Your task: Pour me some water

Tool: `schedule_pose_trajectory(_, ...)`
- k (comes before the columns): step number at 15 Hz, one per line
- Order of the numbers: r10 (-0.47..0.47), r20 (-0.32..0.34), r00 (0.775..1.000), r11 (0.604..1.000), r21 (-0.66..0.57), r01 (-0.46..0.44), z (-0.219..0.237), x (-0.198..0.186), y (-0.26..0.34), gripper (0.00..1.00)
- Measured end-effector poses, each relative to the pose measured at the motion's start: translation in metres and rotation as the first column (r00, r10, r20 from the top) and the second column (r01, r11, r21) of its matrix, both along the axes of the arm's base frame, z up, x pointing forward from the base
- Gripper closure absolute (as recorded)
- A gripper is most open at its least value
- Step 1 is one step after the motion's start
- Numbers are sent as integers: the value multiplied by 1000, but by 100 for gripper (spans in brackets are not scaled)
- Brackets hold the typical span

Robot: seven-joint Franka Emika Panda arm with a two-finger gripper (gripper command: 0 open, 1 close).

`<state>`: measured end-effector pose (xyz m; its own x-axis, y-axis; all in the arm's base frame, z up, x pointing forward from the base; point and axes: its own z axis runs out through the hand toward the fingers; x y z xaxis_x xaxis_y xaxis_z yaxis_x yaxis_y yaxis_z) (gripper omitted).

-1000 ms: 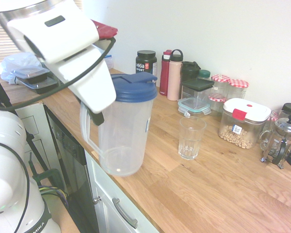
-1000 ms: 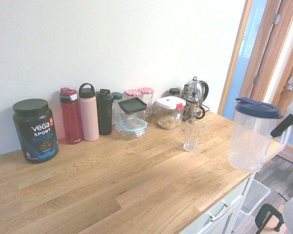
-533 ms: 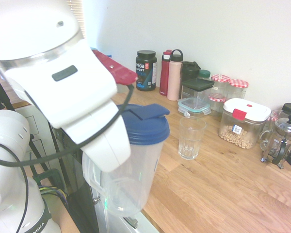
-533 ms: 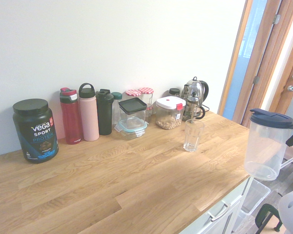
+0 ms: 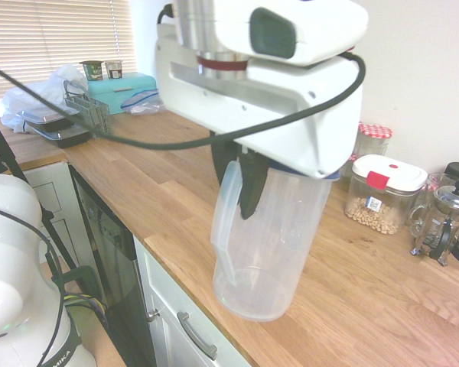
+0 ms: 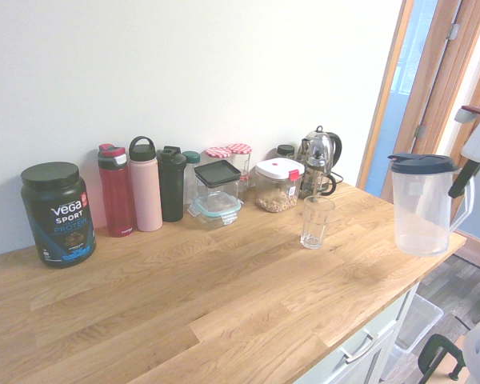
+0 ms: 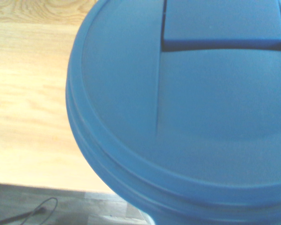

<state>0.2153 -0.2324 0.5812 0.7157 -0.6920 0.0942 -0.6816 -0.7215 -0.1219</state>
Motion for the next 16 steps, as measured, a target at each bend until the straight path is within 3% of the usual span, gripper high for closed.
schedule_pose_trajectory(4,67,-102,992,995,-63,-74,-4,77,14,100)
schedule_pose_trajectory(7,88,-217,972,990,-85,-109,-5,121,27,100)
schedule_pose_trajectory(10,68,-385,921,989,-96,-114,12,141,39,100)
schedule_pose_trajectory(16,38,-556,830,984,-124,-129,15,201,66,100)
